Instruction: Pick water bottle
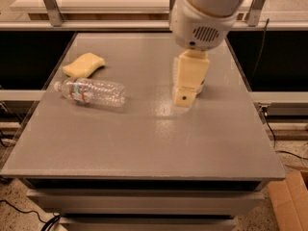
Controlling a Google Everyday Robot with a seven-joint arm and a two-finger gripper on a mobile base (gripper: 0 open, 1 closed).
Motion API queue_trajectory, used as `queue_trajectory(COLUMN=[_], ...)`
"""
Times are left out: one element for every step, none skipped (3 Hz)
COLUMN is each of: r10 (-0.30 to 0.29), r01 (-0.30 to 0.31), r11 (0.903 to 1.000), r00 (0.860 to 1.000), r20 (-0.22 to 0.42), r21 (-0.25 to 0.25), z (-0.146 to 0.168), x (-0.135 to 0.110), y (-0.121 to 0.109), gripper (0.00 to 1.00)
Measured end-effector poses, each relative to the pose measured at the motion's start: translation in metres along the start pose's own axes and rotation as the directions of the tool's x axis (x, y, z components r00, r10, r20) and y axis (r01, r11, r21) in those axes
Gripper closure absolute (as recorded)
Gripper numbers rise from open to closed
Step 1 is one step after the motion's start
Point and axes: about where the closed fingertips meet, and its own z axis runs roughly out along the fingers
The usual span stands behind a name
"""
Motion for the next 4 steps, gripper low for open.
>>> queue_trajectory(r10=[-0.091, -0.147, -0.183, -0.165], r01=[0.092, 0.147, 0.182, 0.169], r11=[0.9956, 0.9887, 0.9831, 0.9854], r00=[0.996, 0.989, 0.982, 0.981], r20=[0.012, -0.002, -0.047, -0.103], r21=[-0.022, -0.029, -0.021, 0.024], z=[0.018, 0.039, 0.064, 0.110], x=[-0.050, -0.090, -0.121, -0.149], y=[-0.007, -0.016, -0.025, -0.045], gripper=[0.00, 0.00, 0.00, 0.00])
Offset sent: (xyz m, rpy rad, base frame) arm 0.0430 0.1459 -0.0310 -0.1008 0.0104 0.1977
